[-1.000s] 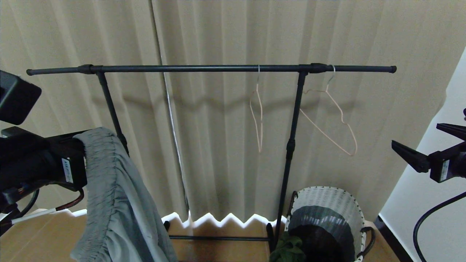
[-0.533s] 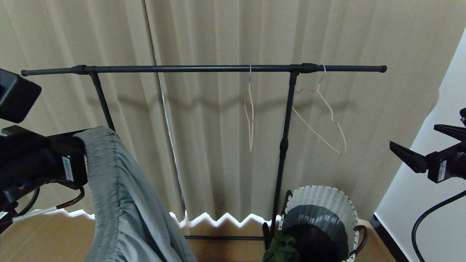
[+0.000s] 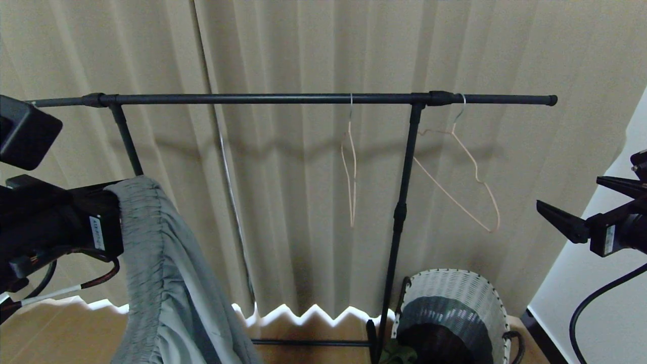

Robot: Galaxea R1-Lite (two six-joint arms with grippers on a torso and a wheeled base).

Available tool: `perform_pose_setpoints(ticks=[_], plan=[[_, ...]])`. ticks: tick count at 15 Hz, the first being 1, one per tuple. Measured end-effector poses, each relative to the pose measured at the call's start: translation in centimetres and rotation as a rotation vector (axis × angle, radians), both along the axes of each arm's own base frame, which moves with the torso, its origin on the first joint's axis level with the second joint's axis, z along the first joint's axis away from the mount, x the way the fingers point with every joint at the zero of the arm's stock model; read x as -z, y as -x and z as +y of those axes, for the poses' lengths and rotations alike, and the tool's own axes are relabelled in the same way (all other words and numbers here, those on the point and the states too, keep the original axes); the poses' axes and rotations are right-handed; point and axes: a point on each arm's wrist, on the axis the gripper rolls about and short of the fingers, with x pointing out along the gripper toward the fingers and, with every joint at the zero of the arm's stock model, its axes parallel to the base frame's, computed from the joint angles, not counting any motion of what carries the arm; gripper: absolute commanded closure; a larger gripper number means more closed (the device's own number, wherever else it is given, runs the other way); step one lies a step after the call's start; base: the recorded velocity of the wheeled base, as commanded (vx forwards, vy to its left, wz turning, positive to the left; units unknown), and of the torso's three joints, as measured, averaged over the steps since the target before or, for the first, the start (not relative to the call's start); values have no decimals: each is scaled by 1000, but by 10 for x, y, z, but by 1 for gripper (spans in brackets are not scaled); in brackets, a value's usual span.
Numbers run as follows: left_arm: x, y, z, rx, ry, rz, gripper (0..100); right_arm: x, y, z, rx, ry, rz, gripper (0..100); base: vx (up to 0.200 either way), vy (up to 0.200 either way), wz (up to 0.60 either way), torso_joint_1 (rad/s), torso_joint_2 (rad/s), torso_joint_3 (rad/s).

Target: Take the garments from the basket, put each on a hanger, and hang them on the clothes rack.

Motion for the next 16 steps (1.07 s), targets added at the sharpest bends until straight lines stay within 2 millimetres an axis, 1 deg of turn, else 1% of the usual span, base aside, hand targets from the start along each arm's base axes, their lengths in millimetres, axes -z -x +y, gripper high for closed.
perform_pose_setpoints(ticks=[1, 5, 7, 9, 11, 13, 14, 16], plan=[[3, 0, 0, 0, -3, 9, 100, 1, 0, 0, -1, 0, 22, 0, 0, 0, 0, 0, 0, 0], [14, 0, 0, -1, -20, 47, 100, -3, -2, 1, -7, -8, 82, 0, 0, 0, 0, 0, 0, 0], [19, 1, 0, -1, -30, 60, 100, -12, -5, 6, -23, -33, 152, 0, 0, 0, 0, 0, 0, 0], [20, 0, 0, -3, -34, 63, 100, -28, -12, 13, -43, -81, 187, 0, 0, 0, 0, 0, 0, 0], [20, -1, 0, -5, -35, 66, 100, -42, -30, 20, -53, -118, 243, 0, 0, 0, 0, 0, 0, 0], [21, -1, 0, -5, -36, 70, 100, -51, -56, 28, -54, -149, 290, 0, 0, 0, 0, 0, 0, 0], [21, -1, 0, -5, -37, 70, 100, -51, -70, 31, -48, -164, 314, 0, 0, 0, 0, 0, 0, 0], [21, -1, 0, -6, -38, 70, 100, -45, -96, 36, -21, -184, 384, 0, 0, 0, 0, 0, 0, 0]])
